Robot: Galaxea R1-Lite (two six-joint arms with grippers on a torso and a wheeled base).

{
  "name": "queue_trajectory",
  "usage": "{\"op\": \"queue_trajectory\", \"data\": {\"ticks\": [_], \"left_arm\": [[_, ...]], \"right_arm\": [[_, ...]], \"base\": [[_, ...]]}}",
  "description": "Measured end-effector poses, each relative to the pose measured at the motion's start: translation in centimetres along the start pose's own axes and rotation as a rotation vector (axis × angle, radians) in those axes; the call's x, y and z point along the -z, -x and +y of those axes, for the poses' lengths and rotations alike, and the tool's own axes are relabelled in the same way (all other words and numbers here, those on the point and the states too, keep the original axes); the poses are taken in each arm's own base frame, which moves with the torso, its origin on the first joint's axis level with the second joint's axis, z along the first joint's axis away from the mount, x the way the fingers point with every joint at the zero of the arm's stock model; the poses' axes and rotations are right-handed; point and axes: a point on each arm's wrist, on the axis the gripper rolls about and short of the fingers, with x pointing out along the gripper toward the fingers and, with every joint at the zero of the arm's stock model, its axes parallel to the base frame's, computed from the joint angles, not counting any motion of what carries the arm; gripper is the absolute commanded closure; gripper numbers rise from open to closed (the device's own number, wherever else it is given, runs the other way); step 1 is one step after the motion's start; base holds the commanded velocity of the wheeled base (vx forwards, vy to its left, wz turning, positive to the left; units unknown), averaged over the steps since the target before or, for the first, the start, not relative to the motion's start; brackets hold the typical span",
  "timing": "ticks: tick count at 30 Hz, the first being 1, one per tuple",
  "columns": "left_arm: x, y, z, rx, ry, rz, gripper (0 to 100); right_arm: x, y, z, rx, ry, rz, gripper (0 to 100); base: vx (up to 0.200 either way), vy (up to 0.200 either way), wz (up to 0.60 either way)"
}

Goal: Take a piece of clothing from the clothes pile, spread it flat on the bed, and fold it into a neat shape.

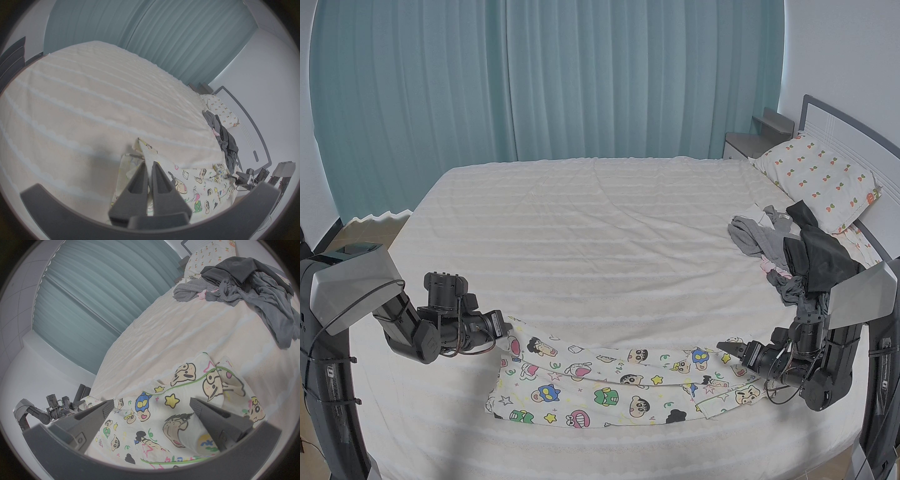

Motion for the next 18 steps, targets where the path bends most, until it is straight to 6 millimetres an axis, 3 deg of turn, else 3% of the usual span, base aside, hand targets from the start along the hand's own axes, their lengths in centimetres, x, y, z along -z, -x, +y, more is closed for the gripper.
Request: {"op": "queue_trajectory", "data": {"ticks": [9,18], "left_arm": [[-1.0,-1.3,-0.7,-0.019,0.050,-0.062,100],[1.1,-1.1,0.1,-0.049,0.065,0.002,100]], "right_arm": [[0.3,-0.3,-0.3,0.007,0.005,0.013,0],[0.5,-0.3,-0.4,0.012,0.004,0.020,0]], "base": [[0.000,0.000,0.00],[0.000,0.000,0.00]]}}
